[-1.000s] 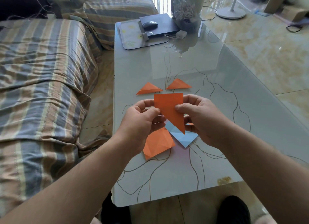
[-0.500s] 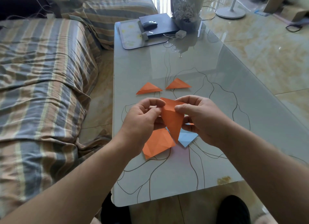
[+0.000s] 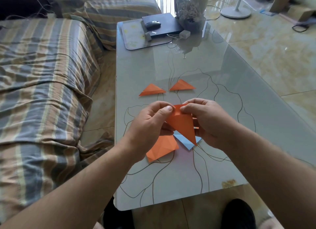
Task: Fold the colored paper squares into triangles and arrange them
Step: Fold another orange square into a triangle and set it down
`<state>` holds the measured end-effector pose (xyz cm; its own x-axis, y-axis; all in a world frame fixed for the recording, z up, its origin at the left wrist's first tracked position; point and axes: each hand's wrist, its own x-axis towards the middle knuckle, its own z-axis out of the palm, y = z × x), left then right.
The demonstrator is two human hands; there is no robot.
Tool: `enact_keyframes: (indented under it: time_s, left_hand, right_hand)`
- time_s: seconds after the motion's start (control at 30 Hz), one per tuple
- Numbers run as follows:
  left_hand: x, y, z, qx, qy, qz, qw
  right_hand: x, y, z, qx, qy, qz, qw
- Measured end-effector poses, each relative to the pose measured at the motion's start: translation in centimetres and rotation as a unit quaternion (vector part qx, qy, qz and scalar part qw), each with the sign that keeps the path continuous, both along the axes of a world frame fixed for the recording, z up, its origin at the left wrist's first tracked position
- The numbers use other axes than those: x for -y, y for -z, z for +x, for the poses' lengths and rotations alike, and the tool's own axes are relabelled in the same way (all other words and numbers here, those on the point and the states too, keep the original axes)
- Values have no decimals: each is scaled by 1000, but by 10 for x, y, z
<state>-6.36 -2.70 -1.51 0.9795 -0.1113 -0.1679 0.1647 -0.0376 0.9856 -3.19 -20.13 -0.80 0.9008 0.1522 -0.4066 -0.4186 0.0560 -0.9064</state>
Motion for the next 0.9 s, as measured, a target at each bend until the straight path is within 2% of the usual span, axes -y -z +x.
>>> enact_keyframes:
  time_s: [0.33,0.5,0.63,0.73,0.8,0.9]
  left_hand:
    - [0,-2,0,-31,11,-34,999]
    - [-3,5,0,-7,15,23,1000]
    - [-7,7,4,-20,-31,8,999]
    - [-9,7,8,-41,-111,-15,993]
    - [-11,5,10,-50,-149,-16,987]
    - [-17,3,13,-45,-156,1,987]
  right_hand:
    - [-1,0,3,-31,44,15,998]
    - [-1,-2,2,-44,57,39,997]
    - [-1,-3,1,-55,54,51,996]
    - [0,-4,1,-52,44,43,997]
    - [1,-5,-1,-52,15,13,998]
    - [-1,-8,-4,-45,-64,-59,995]
